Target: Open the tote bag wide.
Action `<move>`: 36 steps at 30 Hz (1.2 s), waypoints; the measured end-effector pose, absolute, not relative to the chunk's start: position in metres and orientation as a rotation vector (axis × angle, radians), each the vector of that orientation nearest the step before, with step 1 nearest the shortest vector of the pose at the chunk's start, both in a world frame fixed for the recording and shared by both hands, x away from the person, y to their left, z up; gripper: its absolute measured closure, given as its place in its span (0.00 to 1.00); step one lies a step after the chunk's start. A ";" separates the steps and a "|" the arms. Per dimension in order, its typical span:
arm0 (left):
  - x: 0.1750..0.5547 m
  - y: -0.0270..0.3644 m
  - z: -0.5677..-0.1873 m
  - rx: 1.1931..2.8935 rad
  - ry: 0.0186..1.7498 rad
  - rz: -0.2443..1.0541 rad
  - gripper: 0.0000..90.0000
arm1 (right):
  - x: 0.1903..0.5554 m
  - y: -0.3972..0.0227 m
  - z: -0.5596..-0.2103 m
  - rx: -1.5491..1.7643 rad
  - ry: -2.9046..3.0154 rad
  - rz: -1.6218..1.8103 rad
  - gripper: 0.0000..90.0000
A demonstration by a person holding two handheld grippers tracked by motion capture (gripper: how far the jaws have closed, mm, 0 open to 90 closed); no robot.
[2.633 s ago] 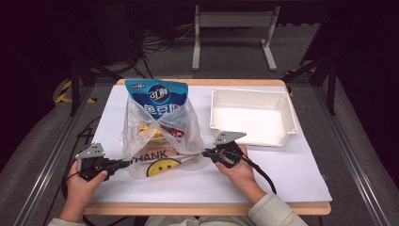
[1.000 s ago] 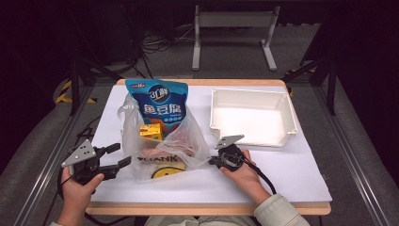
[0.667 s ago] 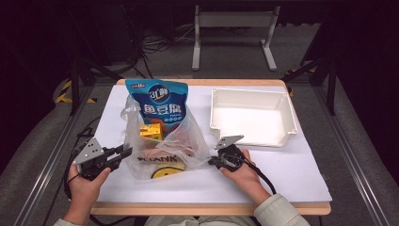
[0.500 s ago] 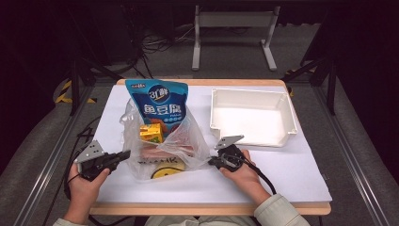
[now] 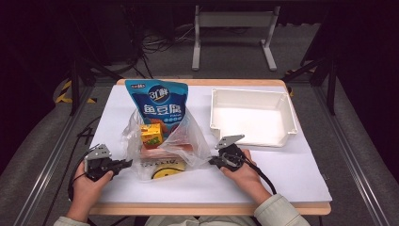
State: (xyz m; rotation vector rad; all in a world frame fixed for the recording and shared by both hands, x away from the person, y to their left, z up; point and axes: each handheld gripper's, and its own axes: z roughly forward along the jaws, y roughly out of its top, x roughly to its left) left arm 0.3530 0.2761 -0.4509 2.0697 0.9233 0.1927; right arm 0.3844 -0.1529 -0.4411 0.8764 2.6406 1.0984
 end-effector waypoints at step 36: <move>0.315 0.264 -0.384 1.869 0.793 0.491 0.20 | 0.353 -0.152 -0.357 0.586 2.387 1.283 0.36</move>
